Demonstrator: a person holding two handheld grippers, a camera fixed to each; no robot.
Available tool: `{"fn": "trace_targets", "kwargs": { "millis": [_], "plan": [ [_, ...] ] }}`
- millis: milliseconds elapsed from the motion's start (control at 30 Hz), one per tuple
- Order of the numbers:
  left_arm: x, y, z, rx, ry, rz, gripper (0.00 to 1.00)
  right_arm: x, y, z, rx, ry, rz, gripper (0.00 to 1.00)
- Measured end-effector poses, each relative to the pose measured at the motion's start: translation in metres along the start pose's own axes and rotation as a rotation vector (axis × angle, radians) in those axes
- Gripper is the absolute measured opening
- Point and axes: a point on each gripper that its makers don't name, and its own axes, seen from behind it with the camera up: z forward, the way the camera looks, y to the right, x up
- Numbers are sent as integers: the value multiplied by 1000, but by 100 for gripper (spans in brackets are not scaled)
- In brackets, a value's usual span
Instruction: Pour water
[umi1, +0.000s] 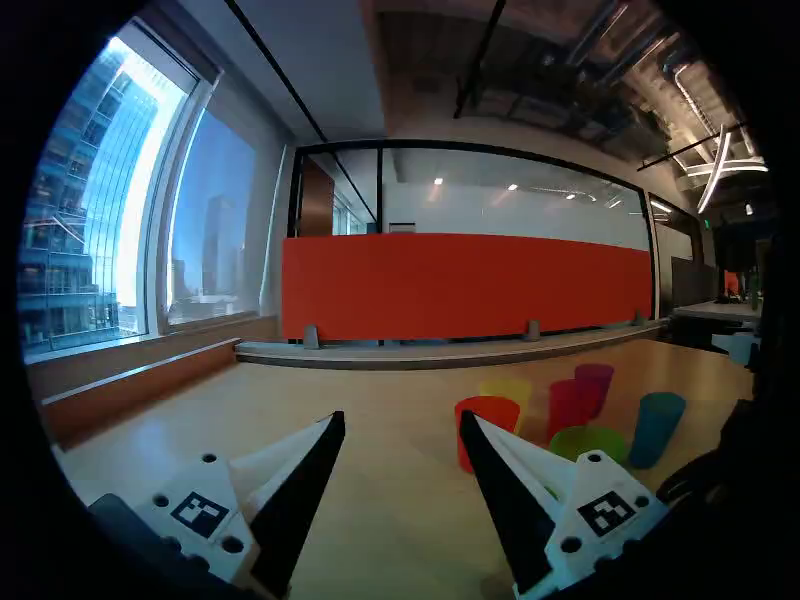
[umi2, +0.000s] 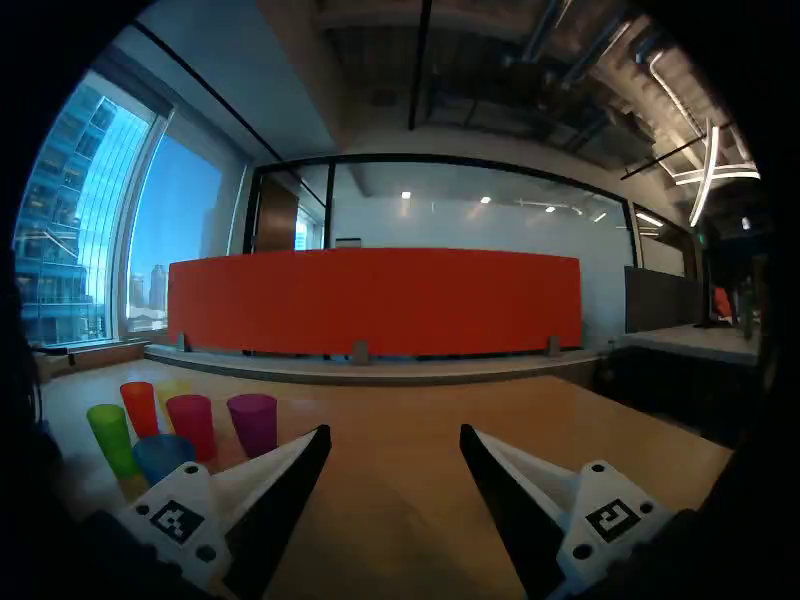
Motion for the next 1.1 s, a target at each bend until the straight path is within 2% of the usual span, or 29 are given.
{"fn": "trace_targets", "kwargs": {
  "millis": [1100],
  "plan": [
    [0, 0, 1, 0, 0, 0, 85, -1, -1, -2, 3, -3, 1, 100]
  ]
}}
